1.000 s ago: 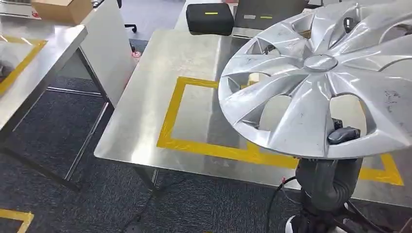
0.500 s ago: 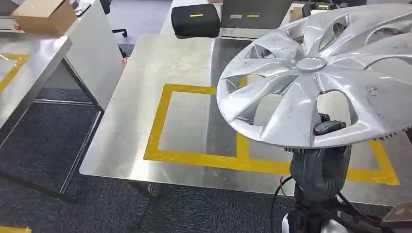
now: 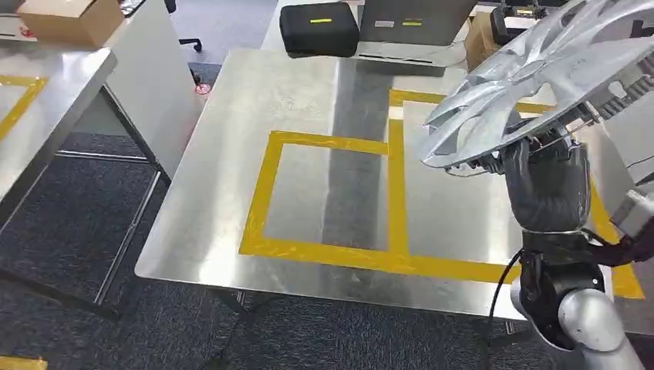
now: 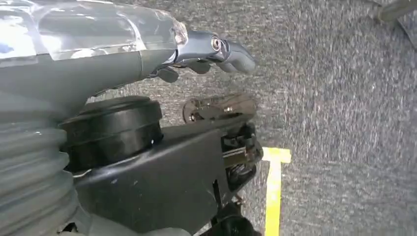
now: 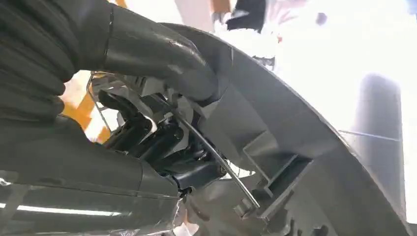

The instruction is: Take the parts from the cabinet and place them on the table.

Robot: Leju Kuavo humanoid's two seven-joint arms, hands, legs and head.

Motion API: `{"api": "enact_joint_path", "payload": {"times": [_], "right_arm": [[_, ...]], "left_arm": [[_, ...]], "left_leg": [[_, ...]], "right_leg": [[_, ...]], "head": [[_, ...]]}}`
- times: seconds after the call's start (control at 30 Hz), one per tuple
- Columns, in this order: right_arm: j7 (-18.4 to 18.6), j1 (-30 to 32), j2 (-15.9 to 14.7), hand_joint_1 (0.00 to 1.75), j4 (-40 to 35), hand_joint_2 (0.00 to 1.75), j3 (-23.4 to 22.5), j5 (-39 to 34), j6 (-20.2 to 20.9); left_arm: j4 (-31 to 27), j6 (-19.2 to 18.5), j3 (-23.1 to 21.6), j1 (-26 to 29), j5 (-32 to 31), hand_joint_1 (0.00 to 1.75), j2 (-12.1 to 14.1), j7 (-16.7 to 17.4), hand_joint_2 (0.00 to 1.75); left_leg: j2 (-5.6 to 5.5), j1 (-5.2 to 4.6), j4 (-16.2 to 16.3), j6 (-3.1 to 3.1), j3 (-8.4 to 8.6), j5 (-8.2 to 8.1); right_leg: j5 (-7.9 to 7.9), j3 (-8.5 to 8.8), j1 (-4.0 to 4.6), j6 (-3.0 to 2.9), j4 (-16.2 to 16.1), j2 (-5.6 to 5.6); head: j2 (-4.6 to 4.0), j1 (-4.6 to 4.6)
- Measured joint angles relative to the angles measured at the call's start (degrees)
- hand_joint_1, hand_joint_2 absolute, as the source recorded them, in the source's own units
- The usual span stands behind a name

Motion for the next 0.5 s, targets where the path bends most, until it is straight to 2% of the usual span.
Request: {"api": "enact_joint_path", "payload": {"times": [0.17,0.23,0.37,0.5], "right_arm": [[11.3,-4.3,-5.6,1.75,5.0,1.75,-1.4,6.9,1.8],[14.1,-5.6,-7.6,1.75,7.3,1.75,-1.9,8.6,2.5],[15.3,-7.3,-11.2,1.75,11.5,1.75,-2.6,9.0,3.1],[15.5,-7.9,-13.1,1.75,13.2,1.75,-2.8,9.1,3.1]], "left_arm": [[0.0,-0.6,-0.7,-0.2,-0.5,0.0,-0.5,0.0,1.75],[0.0,-0.9,-0.9,-0.4,-0.6,0.0,-0.7,0.0,1.75],[0.0,-1.0,-1.3,-0.7,-0.6,0.0,-1.0,0.0,1.75],[0.0,-1.0,-1.3,-0.8,-0.6,0.0,-1.2,0.0,1.75]], "left_leg": [[-0.09,-0.05,0.0,0.21,0.0,0.13],[-0.16,-0.05,0.0,0.24,-0.01,0.16],[-0.17,-0.06,0.0,0.25,-0.01,0.16],[-0.12,-0.06,0.0,0.25,0.0,0.16]], "right_leg": [[0.04,0.0,-0.06,0.26,0.0,-0.1],[0.04,0.02,-0.06,0.27,0.0,-0.18],[0.05,0.03,-0.06,0.28,0.0,-0.17],[0.04,0.03,-0.06,0.29,0.0,-0.16]], "head": [[0.0,-0.02],[0.0,-0.02],[0.0,-0.04],[0.0,-0.04]]}}
